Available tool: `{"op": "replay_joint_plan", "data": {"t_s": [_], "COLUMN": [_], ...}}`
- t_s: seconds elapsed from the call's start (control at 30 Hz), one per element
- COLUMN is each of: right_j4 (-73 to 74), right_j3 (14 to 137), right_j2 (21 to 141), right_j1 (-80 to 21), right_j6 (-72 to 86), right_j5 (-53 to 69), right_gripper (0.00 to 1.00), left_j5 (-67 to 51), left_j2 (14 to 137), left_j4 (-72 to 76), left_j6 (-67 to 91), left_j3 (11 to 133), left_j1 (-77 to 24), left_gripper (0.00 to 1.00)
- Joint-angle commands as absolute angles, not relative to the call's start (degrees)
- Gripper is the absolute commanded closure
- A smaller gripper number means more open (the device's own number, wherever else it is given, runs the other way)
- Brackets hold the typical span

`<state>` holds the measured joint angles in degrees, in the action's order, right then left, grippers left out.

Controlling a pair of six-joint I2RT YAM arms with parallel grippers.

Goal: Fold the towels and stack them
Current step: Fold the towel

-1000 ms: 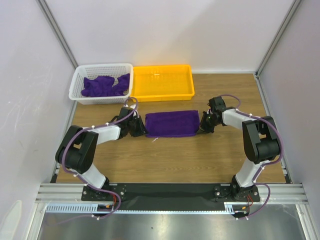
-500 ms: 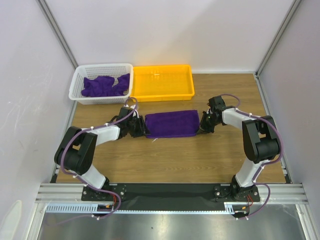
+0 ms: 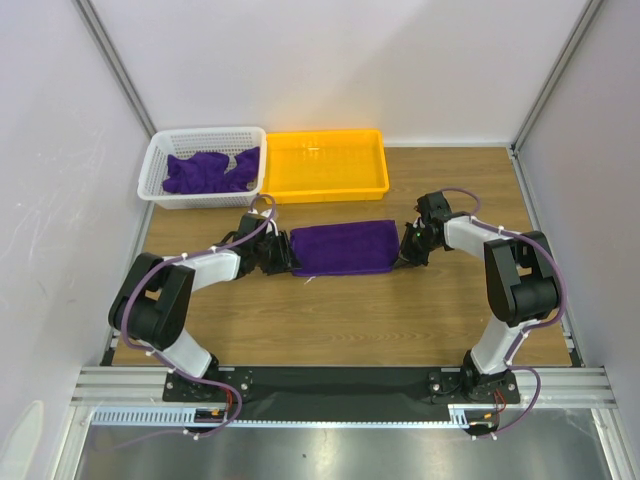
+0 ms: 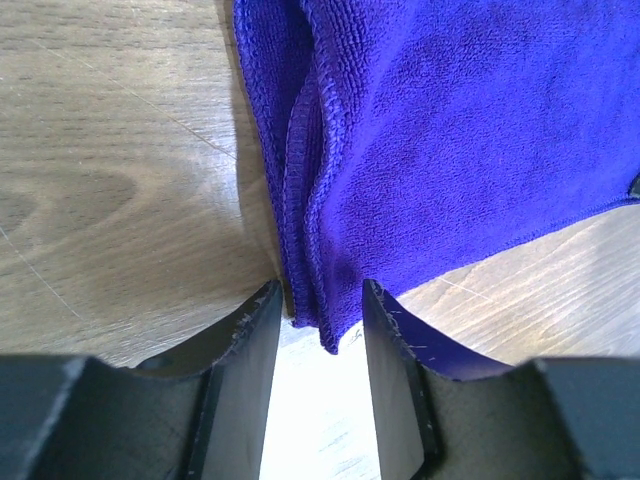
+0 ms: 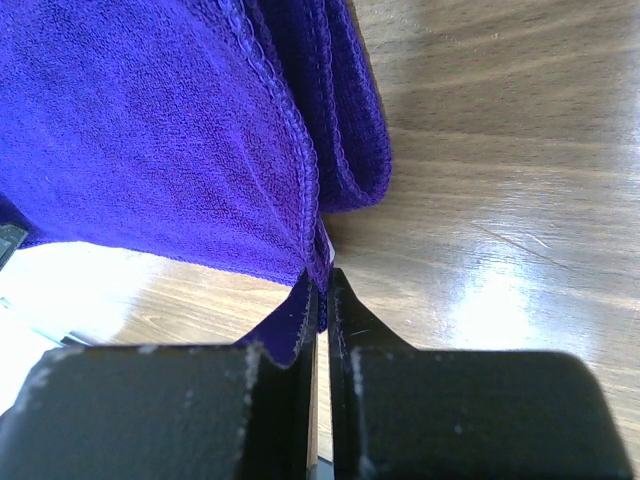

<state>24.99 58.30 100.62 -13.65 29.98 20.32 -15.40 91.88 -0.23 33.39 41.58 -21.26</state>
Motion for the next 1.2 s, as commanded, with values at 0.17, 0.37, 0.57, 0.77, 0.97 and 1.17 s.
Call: {"op": "replay_joint_plan", "data": {"t_s": [0.17,0.37,0.57,0.77,0.97,1.17], "right_j4": [24.52,24.08,24.52,24.87,29.17,33.66], "right_j3": [59.59,59.15,58.71,59.41,65.64,76.00], "right_j2": [100.72,100.37,99.76,99.76,96.42,94.04], "right_j1": [-13.89,-13.80,-13.80,-13.80,-13.71,-13.71], "right_j6": [29.79,29.97,29.79,29.79,28.74,27.69], "right_j5": [19.95,20.13,19.95,20.56,21.09,21.62], "right_gripper": [1.00,1.00,1.00,1.00,1.00,1.00], "left_j5": [-15.47,-15.82,-14.33,-14.59,-13.80,-13.71], "left_j2": [95.10,95.98,94.66,93.52,87.20,84.46], "left_j4": [-6.24,-5.98,-6.85,-8.43,-16.41,-23.10], "left_j6": [32.26,32.61,33.49,33.84,31.82,30.06], "left_j3": [40.69,40.52,39.90,40.43,48.06,59.58], "left_j1": [-22.67,-23.03,-23.03,-23.12,-23.03,-22.24], "left_gripper": [0.56,0.58,0.67,0.99,1.00,1.00]}}
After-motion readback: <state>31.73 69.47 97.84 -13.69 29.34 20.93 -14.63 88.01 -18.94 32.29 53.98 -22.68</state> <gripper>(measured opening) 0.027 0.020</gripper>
